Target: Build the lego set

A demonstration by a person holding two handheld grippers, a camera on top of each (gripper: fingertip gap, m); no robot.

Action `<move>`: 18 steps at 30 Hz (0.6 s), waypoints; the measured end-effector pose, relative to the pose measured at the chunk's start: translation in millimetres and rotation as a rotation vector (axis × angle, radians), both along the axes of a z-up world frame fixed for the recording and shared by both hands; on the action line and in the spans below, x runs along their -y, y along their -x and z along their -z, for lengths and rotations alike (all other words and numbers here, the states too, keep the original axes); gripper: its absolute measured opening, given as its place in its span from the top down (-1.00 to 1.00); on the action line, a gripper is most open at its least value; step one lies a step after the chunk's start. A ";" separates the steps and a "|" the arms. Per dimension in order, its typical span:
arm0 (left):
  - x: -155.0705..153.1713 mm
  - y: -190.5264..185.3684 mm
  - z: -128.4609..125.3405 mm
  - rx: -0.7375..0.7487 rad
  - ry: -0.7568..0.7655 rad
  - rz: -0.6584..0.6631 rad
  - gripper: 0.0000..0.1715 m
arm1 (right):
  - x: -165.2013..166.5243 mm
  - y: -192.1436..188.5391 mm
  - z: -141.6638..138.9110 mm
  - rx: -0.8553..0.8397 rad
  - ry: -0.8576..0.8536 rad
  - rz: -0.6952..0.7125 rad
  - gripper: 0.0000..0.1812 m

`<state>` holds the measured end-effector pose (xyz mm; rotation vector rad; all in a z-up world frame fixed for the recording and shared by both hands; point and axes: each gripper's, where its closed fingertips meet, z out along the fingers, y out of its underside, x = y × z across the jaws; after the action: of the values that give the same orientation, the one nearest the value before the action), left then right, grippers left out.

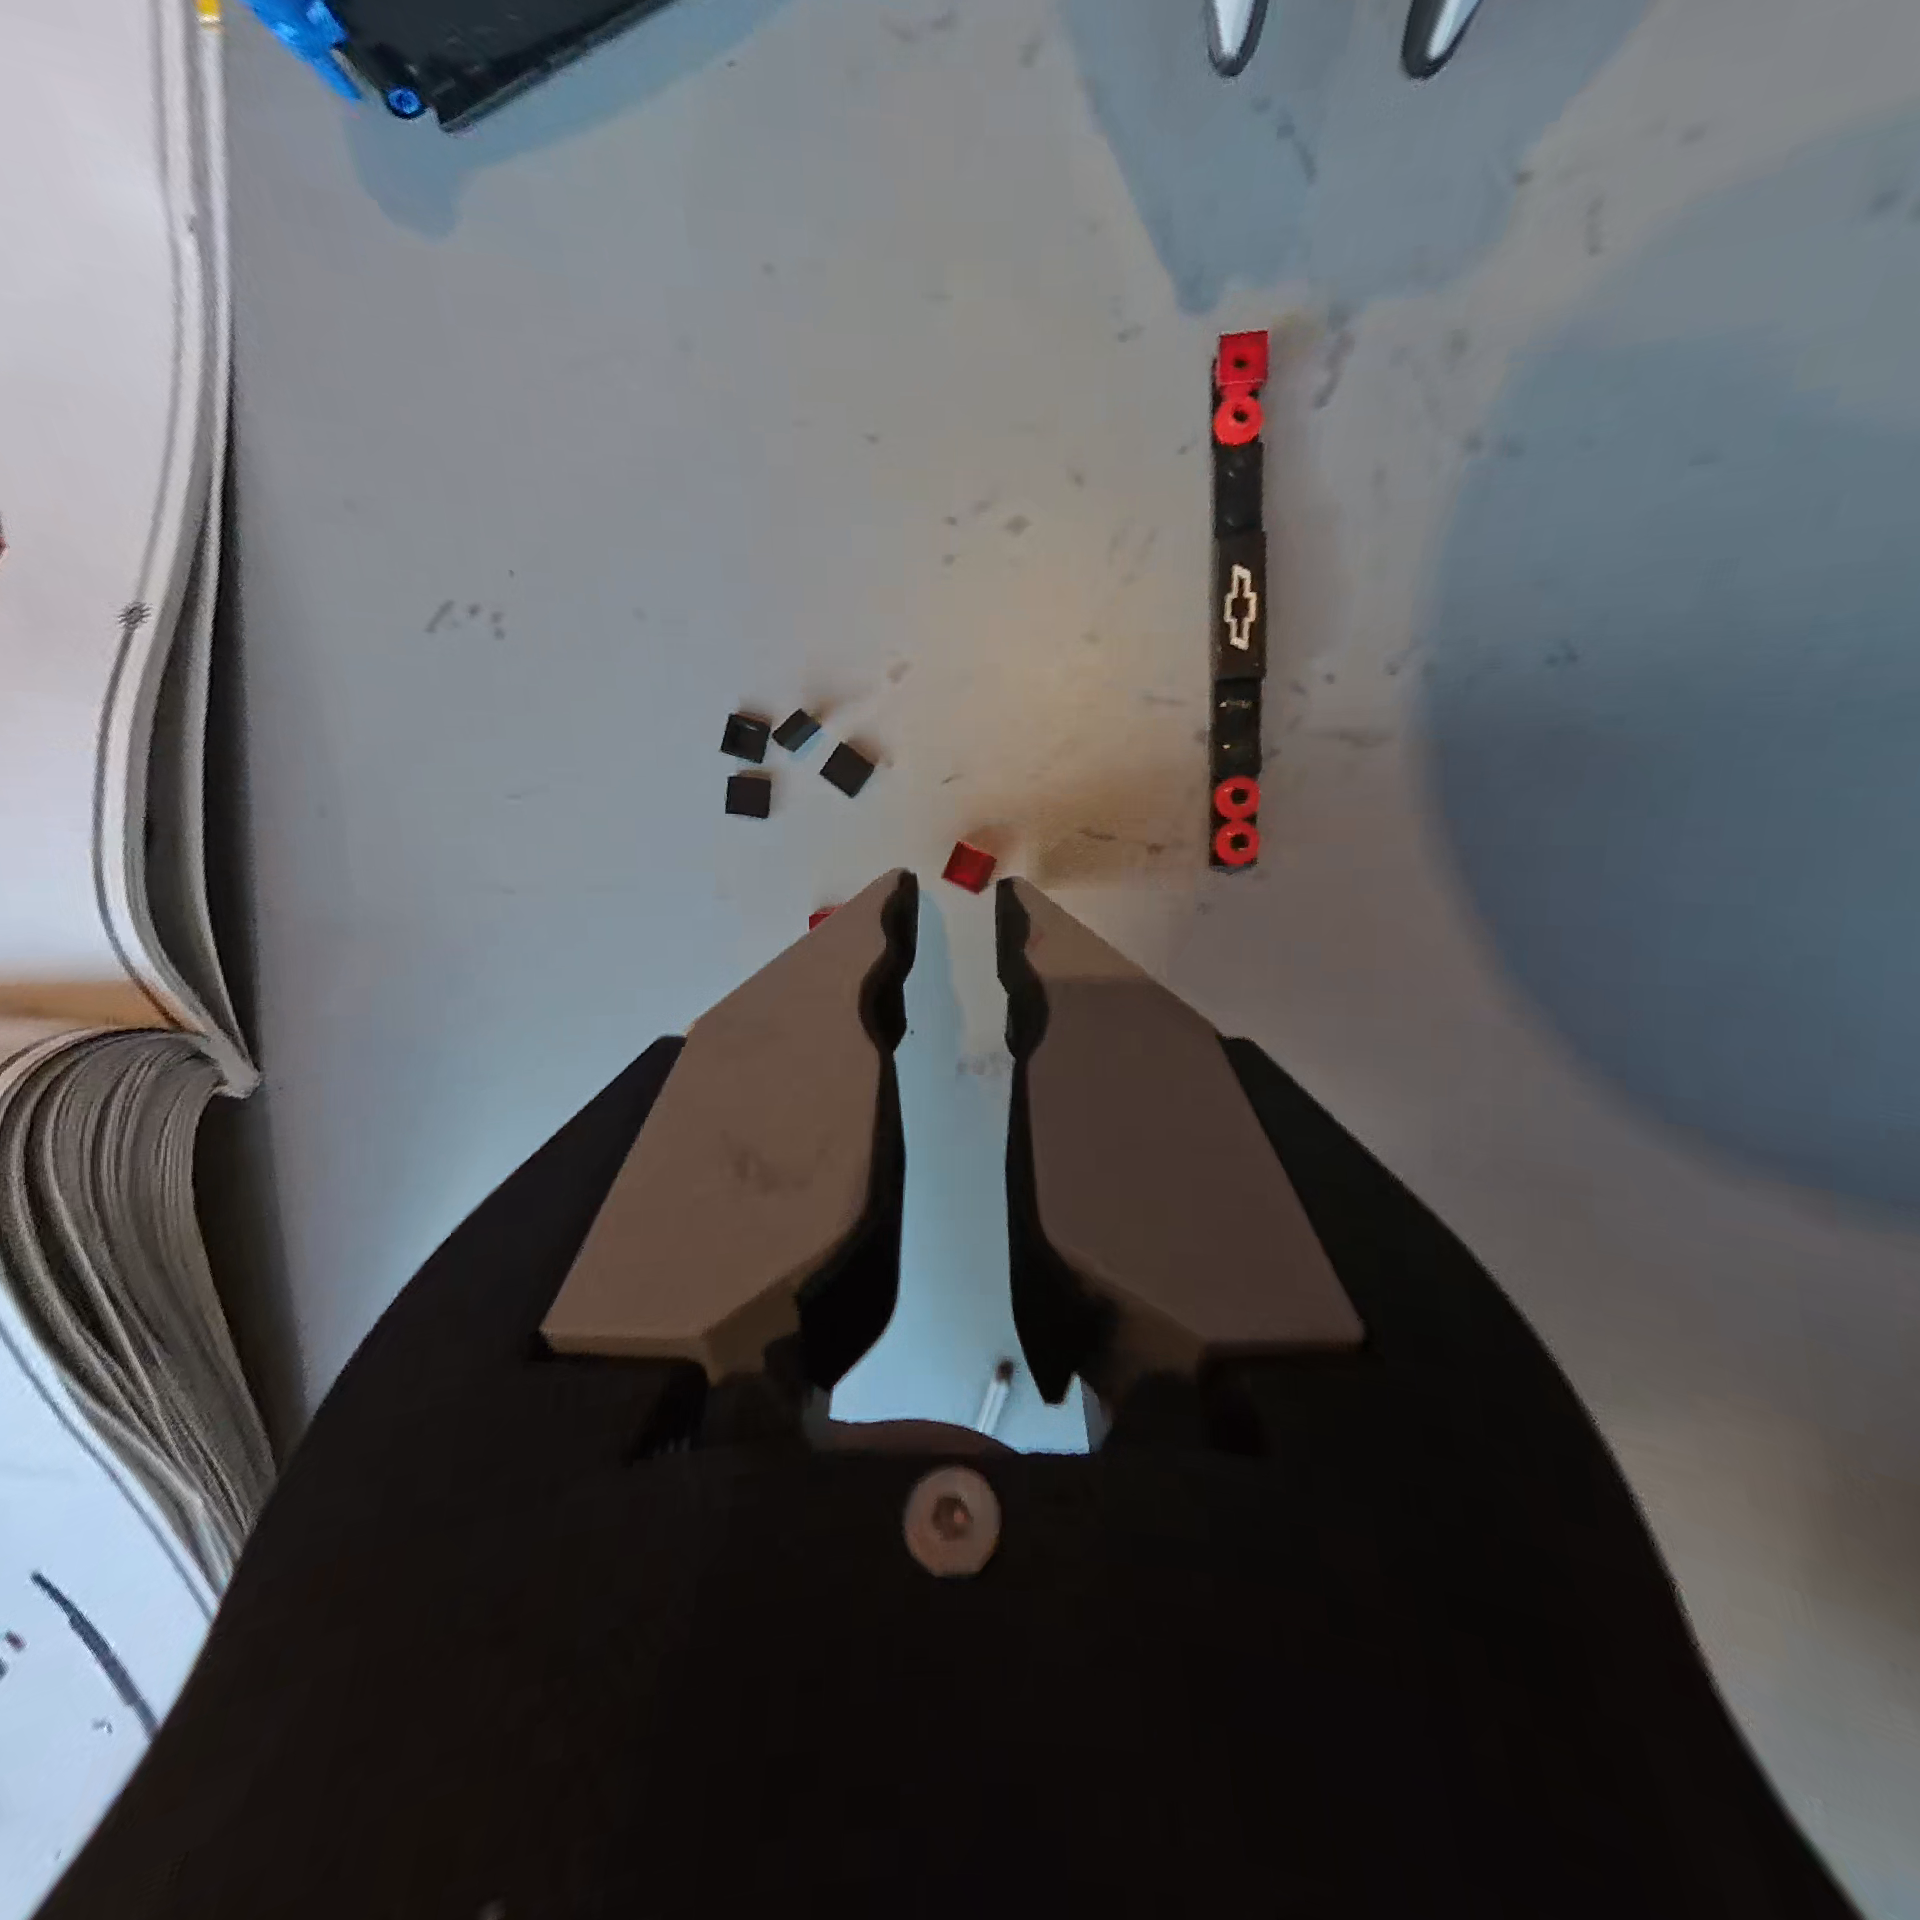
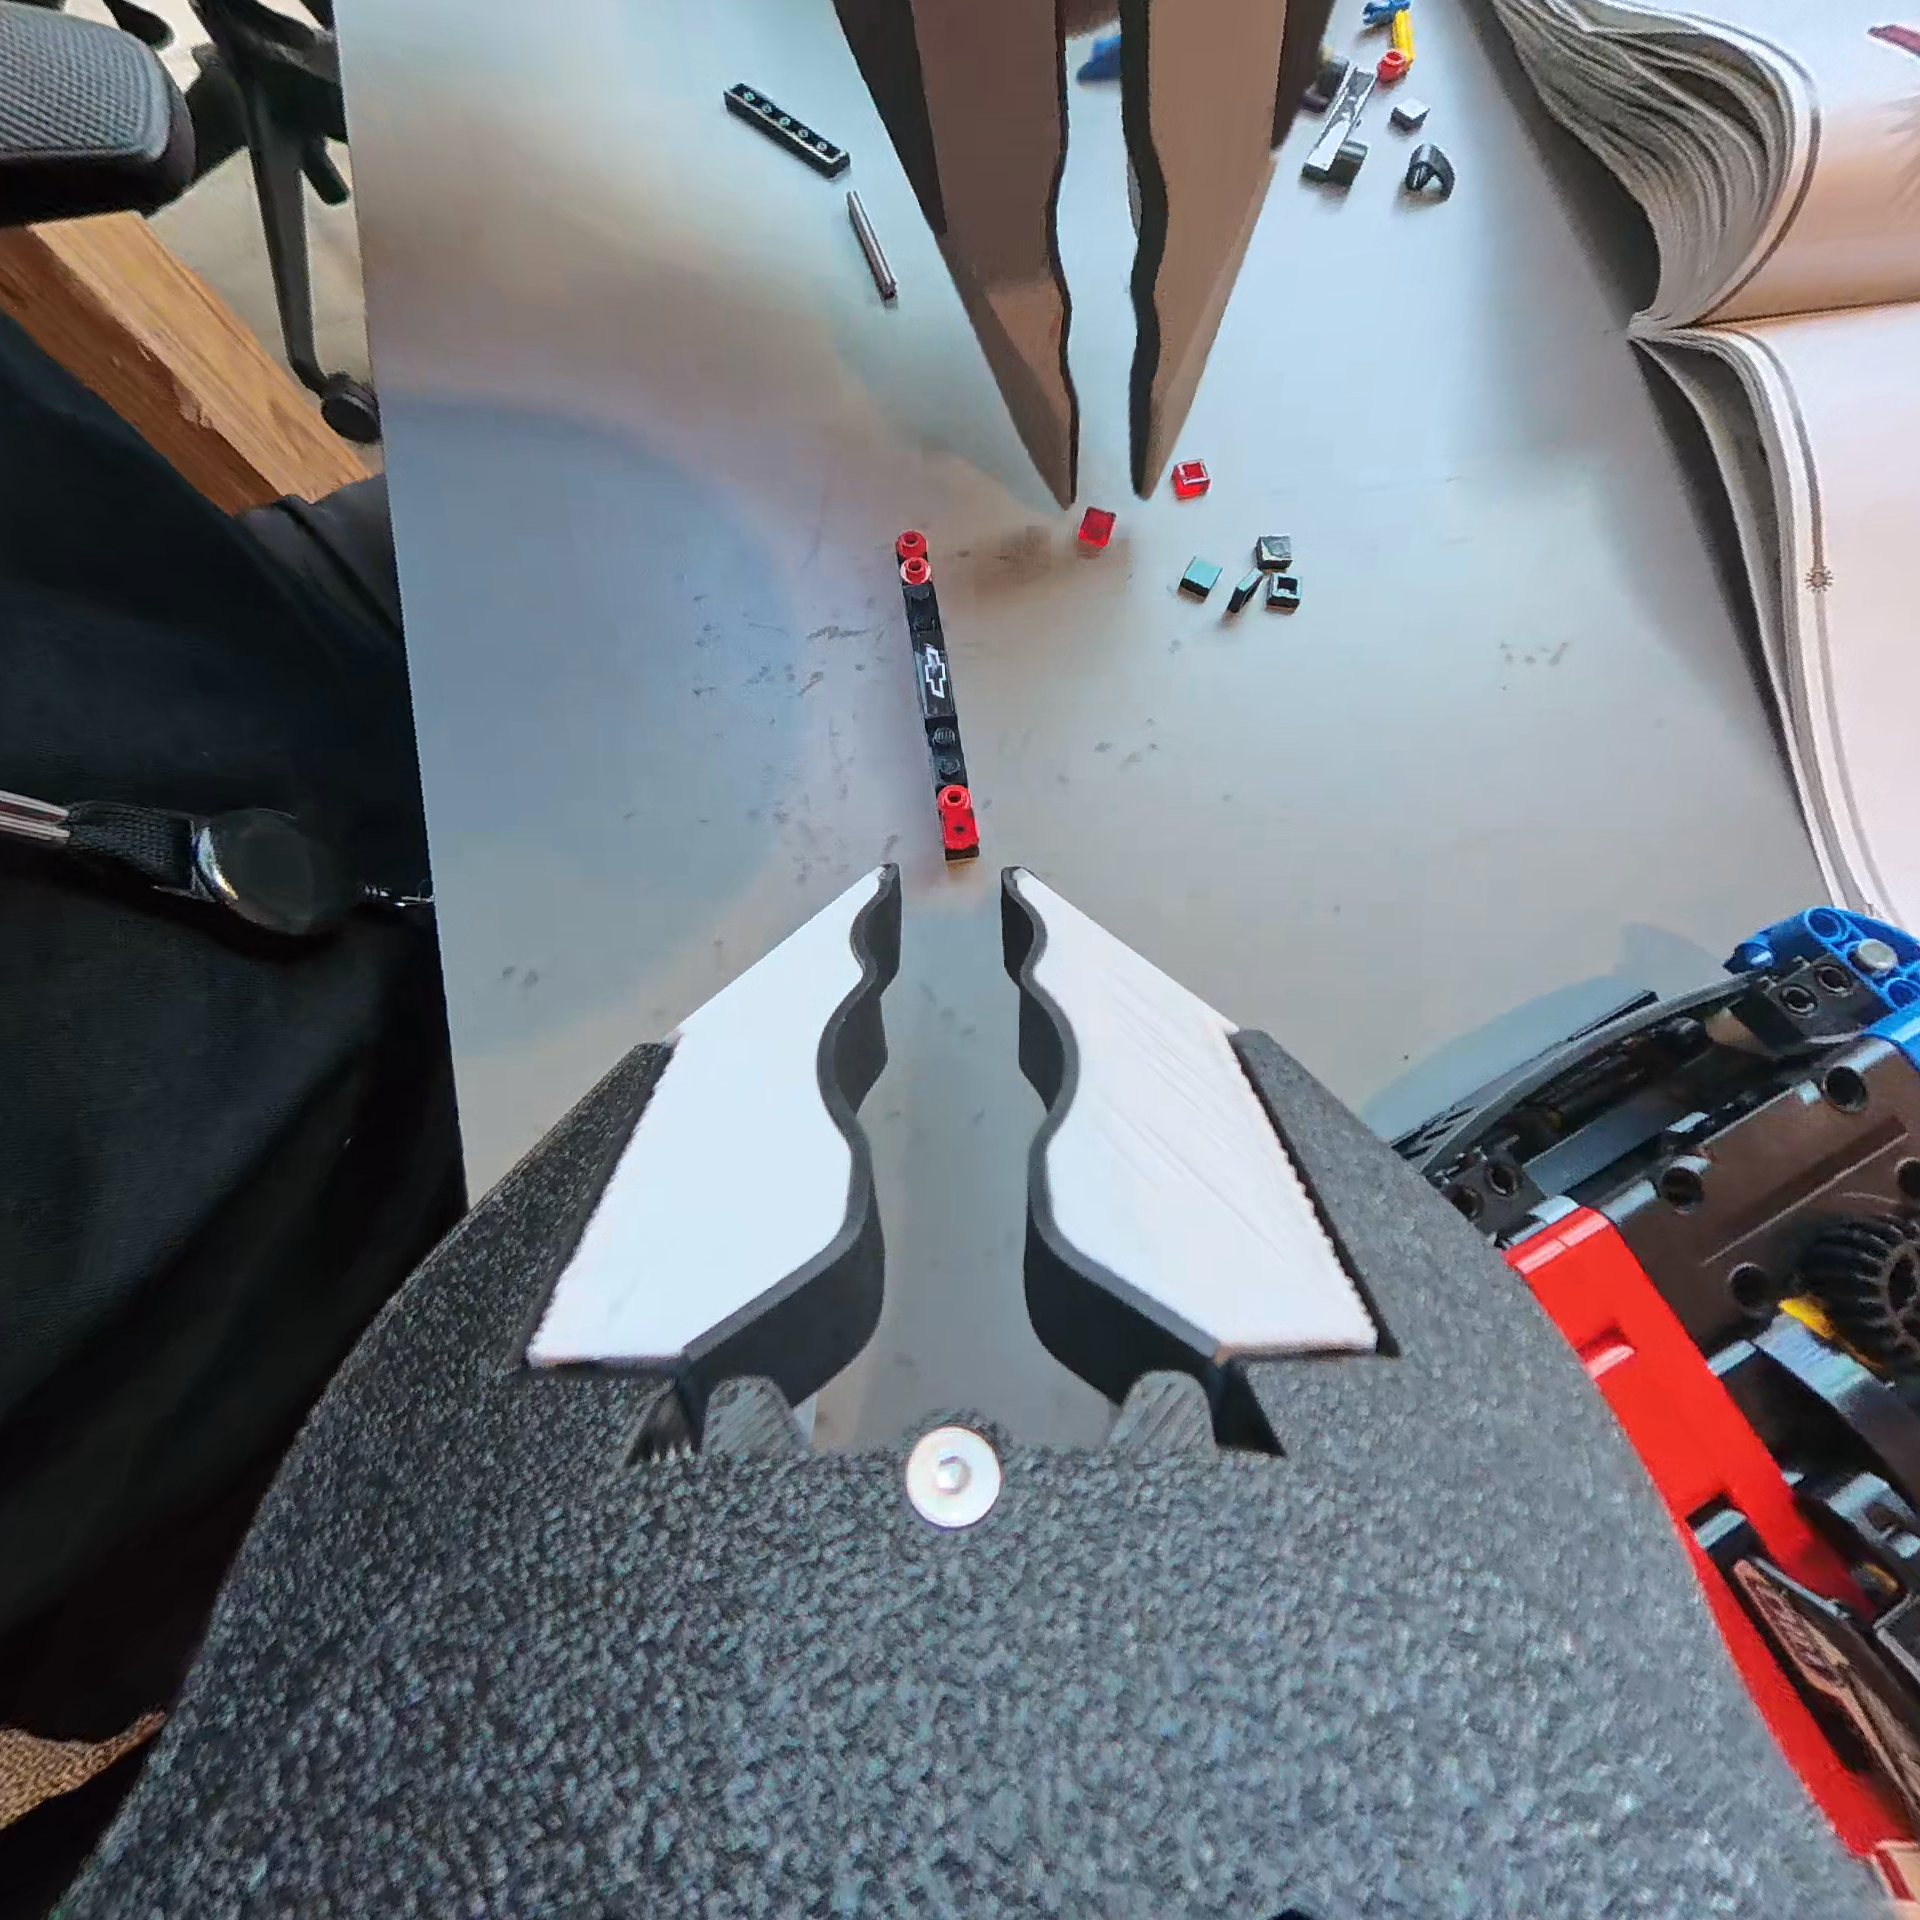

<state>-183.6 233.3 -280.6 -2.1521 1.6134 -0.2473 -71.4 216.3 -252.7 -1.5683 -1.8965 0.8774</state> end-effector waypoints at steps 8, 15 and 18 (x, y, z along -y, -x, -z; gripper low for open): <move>-0.9 -9.3 4.6 0.027 0.042 -0.005 0.95 | 1.4 2.8 -1.8 -0.014 0.023 0.009 0.81; -11.9 -71.1 3.9 0.122 0.039 -0.054 0.81 | -14.6 7.6 6.3 0.026 -0.006 0.065 0.88; -8.9 -74.7 -3.8 0.183 0.051 -0.050 0.80 | -19.6 4.6 10.2 0.055 -0.024 0.086 0.91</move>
<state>-108.9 242.1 -276.8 -2.1356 1.4633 -0.4605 -75.9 235.9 -262.9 -1.6616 -1.8554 0.7798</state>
